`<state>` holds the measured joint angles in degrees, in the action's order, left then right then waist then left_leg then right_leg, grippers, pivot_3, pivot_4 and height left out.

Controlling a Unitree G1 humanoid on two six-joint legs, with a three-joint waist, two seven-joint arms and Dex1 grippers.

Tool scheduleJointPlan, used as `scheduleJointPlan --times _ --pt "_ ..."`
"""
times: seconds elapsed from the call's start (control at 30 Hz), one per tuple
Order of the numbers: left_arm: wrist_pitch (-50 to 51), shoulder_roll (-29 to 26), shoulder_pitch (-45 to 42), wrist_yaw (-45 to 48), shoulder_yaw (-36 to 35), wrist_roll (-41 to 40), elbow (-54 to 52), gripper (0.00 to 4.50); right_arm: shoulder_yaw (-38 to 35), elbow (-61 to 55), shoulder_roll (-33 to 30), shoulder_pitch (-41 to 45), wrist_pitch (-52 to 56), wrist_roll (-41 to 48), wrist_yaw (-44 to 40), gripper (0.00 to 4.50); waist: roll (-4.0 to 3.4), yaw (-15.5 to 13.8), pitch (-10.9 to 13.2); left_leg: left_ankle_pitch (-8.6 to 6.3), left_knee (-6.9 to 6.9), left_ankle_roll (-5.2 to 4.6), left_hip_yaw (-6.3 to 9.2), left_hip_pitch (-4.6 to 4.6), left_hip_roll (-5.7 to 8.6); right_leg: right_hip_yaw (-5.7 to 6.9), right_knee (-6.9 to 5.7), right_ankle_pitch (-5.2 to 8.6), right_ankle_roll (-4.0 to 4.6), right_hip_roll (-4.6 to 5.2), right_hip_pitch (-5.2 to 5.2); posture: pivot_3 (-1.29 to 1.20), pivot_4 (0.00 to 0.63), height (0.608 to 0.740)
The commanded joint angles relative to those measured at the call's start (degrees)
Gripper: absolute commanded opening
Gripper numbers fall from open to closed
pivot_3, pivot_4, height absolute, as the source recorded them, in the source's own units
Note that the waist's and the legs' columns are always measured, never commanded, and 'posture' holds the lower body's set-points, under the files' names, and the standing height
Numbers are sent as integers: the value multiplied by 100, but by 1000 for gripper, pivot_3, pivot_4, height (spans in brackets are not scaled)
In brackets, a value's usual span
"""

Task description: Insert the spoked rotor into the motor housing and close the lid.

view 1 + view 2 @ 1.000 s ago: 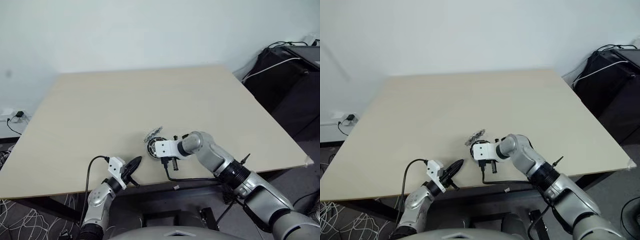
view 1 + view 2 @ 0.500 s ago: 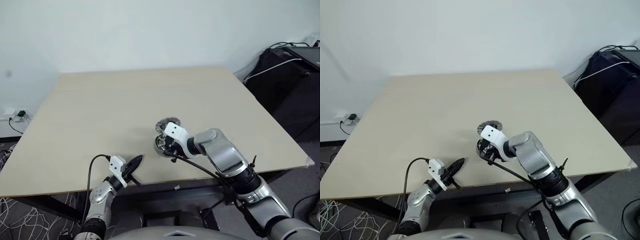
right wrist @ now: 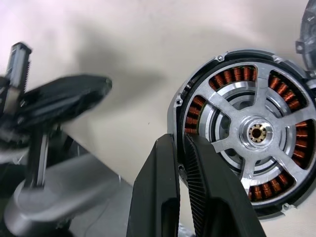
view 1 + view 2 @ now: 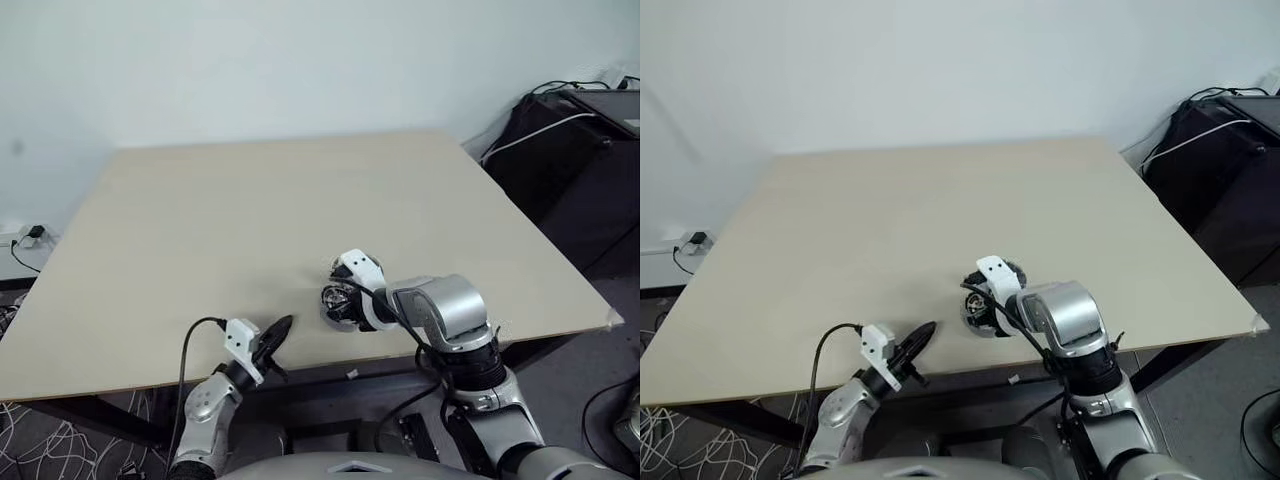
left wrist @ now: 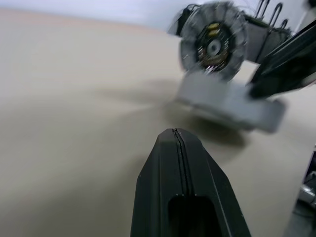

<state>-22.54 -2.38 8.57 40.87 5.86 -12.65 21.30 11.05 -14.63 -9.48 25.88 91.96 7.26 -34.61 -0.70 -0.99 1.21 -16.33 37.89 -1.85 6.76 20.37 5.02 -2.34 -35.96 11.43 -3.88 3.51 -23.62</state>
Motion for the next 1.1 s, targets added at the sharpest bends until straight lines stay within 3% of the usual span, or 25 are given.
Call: scheduleJointPlan --times 0.03,0.2,0.47,0.53,0.67,0.87,1.0,1.1 --pt "331 19 67 -270 170 102 -710 0 -476 379 421 290 54 -5 653 2 -2 38 -1 1 -1 2 0 0 -2 0 -1 2 -3 -2 0 0 0 740" --pt "789 -86 171 -511 272 104 -1334 0 -473 480 781 289 54 286 1034 2 -2 57 -1 3 -1 3 0 -4 -2 -1 -2 4 -7 -4 4 0 0 740" --pt "1472 -288 389 -790 318 35 -2287 0 -515 511 1139 381 54 717 1327 2480 -7 170 1 3 -5 4 0 -7 -3 -2 -2 17 -26 -5 3 0 0 740" --pt "1540 -299 435 -910 293 71 -2414 0 -415 377 1076 412 54 907 1266 2480 -10 170 2 3 -7 4 0 -7 -2 -2 -1 17 -25 -4 3 0 0 740" --pt "1639 -351 512 -1010 300 80 -2525 0 498 -120 190 484 -391 1198 829 2480 -15 167 6 3 -8 4 2 -7 -2 0 -1 19 -24 -2 3 0 0 740" --pt "1706 -532 607 -1075 276 149 -2606 0 2475 -552 -1985 530 -2568 596 -121 2480 -13 168 13 0 -8 0 2 -6 1 5 7 30 -40 1 9 0 0 740" --pt "1797 -589 626 -1191 258 153 -2765 0 3089 -596 -2801 548 -3751 67 -609 2480 -1 169 22 0 -7 -1 1 -5 -3 4 7 33 -44 1 10 0 0 740" --pt "1904 -588 635 -1254 305 147 -2895 0 3204 -559 -3046 513 -4247 -141 -888 2480 16 155 33 0 -5 -2 1 -5 -3 4 8 33 -45 3 12 0 0 740"
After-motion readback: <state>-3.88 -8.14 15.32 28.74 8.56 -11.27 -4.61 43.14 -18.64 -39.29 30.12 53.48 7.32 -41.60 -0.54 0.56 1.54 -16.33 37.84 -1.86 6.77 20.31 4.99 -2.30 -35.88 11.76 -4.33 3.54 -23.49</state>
